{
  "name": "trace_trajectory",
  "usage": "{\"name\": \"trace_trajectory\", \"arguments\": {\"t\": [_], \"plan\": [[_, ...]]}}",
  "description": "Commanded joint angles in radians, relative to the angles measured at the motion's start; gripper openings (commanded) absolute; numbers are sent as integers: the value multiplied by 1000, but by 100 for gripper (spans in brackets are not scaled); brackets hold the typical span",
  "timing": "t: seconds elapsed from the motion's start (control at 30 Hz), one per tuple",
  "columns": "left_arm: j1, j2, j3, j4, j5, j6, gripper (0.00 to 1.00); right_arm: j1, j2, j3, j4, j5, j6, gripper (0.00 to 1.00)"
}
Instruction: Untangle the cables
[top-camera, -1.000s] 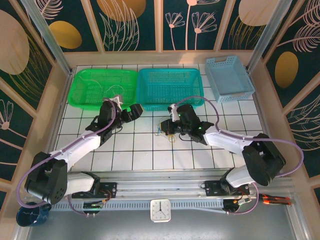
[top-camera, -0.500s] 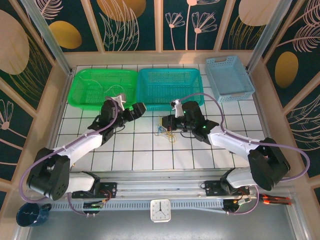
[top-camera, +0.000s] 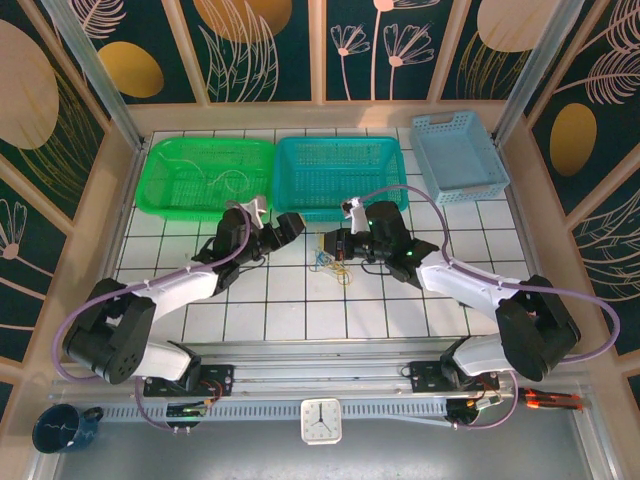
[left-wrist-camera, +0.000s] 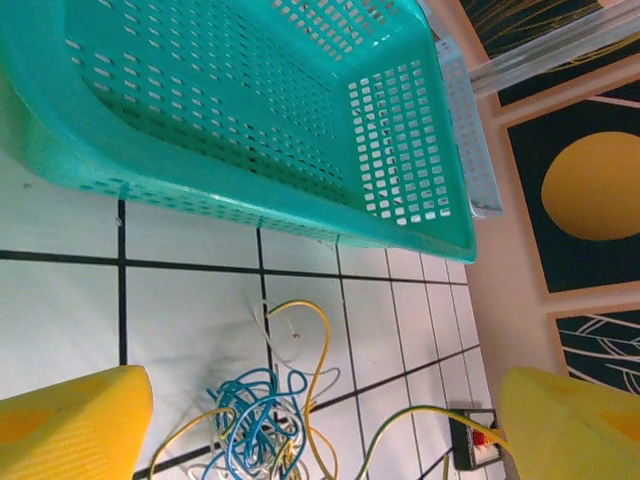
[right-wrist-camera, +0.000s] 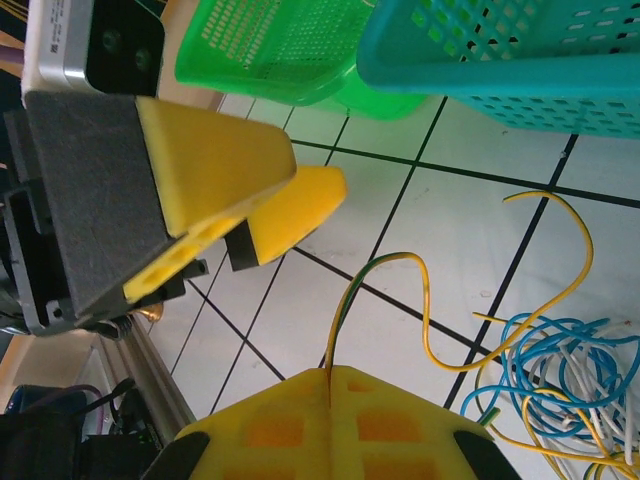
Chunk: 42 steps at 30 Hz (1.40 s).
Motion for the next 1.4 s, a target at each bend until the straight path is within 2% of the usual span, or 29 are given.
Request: {"name": "trace_trajectory", "arguments": {"t": [0.0, 0.07, 0.17, 0.27, 0.43, 0.6, 0.9, 1.1, 1.37], "plan": [[-9, 7, -36, 140, 18, -116, 87, -8, -25, 5, 33, -16, 6, 0], [-11, -4, -51, 165, 20, -139, 87, -7, -24, 5, 34, -16, 6, 0], [-14, -19, -56, 157, 33, -99, 85, -9, -21, 6, 36, -16, 6, 0], [-14, -39, -50, 111, 48, 17, 84, -17, -24, 8, 34, -25, 10, 0], [-14, -75, -49, 2, 9, 289, 81, -51, -33, 12, 37, -97, 35, 0], [-14, -93, -75, 30, 27, 441, 73, -89, -47, 30, 38, -217, 60, 0], [-29, -98, -62, 142, 120, 480, 60, -117, -57, 52, 85, -352, 115, 0], [-48, -68, -30, 162, 146, 483, 50, -117, -47, 52, 116, -376, 139, 0], [-66, -30, 2, 185, 158, 486, 45, -116, -39, 46, 141, -392, 157, 0]]}}
